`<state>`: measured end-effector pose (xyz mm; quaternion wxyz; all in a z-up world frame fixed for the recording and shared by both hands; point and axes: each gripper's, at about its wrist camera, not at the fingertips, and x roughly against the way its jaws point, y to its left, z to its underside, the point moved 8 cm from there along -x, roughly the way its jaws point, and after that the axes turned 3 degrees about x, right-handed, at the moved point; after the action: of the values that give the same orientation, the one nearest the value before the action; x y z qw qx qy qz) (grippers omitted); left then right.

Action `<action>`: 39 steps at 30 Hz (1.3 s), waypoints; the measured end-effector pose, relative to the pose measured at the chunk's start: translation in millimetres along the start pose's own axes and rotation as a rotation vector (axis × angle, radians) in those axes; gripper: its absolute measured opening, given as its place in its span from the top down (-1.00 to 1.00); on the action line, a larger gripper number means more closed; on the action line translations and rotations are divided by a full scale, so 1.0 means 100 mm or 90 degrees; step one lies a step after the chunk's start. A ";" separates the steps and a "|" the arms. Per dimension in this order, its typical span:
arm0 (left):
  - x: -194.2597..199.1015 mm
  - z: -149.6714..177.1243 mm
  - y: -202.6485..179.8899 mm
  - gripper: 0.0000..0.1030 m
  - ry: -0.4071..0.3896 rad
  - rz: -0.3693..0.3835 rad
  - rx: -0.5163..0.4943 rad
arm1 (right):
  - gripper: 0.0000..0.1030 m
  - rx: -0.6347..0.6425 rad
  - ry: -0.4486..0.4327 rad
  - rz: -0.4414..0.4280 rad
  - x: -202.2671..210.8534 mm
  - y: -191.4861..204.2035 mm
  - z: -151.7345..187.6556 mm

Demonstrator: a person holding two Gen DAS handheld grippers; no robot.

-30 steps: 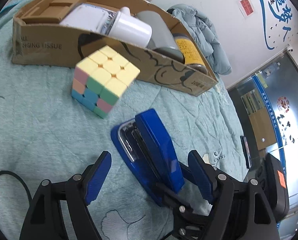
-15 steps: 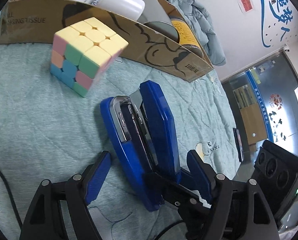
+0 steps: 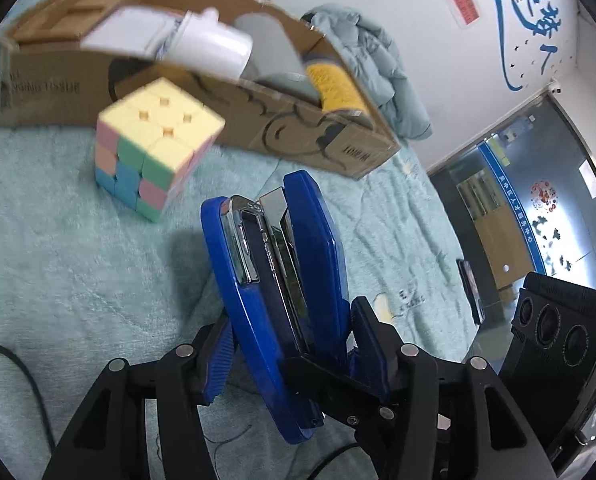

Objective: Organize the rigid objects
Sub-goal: 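Carry the stapler and lower it into the box compartment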

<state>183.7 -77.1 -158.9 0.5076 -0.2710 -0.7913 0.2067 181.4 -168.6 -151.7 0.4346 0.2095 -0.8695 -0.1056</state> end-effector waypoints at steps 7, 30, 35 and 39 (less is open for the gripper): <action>0.47 -0.27 -0.20 -0.01 -0.071 -0.003 -0.042 | 0.54 0.038 -0.063 -0.002 0.27 0.26 -0.27; 1.31 -2.43 0.56 -0.01 -0.126 -0.074 -0.044 | 0.53 0.109 -0.123 -0.072 -0.31 1.04 -1.95; 1.18 -2.80 1.07 -0.01 -0.098 -0.099 -0.007 | 0.53 0.073 -0.078 -0.093 -0.75 1.07 -2.16; 0.99 -2.87 1.40 -0.01 -0.070 -0.108 0.014 | 0.53 0.059 -0.042 -0.096 -1.05 1.08 -2.22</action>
<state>444.0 108.7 -60.1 0.4824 -0.1855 -0.8356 0.1864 385.4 -25.5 -53.8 0.3860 0.2905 -0.8693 -0.1043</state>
